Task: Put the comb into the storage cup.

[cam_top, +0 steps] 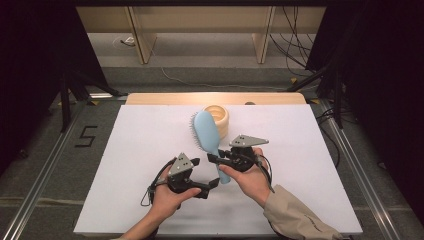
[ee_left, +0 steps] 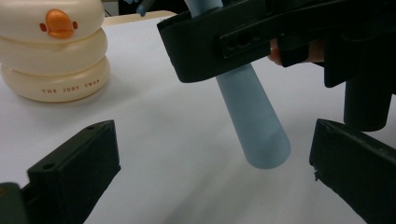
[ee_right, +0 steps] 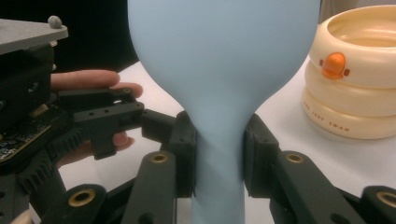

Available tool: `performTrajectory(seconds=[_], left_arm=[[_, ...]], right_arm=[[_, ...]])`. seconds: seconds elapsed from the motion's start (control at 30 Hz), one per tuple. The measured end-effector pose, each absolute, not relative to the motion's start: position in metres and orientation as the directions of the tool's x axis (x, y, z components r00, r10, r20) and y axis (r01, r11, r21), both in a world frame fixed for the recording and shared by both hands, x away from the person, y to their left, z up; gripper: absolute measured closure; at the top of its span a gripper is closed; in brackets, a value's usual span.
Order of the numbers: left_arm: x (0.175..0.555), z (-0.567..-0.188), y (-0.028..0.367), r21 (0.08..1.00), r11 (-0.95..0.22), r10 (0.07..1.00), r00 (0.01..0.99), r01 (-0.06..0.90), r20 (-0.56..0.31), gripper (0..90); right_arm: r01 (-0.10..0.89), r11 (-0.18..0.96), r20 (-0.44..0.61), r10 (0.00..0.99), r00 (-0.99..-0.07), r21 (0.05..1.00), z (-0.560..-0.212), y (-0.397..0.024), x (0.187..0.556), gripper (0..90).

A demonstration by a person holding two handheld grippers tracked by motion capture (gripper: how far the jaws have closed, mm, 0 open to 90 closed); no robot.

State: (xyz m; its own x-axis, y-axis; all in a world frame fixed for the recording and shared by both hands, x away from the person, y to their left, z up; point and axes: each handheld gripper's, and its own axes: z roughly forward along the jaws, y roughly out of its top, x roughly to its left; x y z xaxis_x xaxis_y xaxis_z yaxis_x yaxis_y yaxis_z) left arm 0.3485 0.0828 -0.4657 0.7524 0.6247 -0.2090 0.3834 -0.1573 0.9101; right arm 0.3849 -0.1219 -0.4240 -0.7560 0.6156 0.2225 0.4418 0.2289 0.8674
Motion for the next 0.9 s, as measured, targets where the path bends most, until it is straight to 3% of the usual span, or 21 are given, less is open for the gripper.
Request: performTrajectory(seconds=[0.4,0.9], left_arm=[[0.353,-0.468,0.072,0.904,-0.154,0.615,0.755,0.399,-0.229,4.3],[0.356,-0.471,0.062,0.892,-0.143,0.591,0.760,0.429,-0.271,15.0]], right_arm=[[0.436,0.221,0.220,0.619,-0.754,0.872,-0.424,-0.121,0.384,70.2],[0.437,0.216,0.221,0.624,-0.749,0.873,-0.425,-0.120,0.384,70.2]])
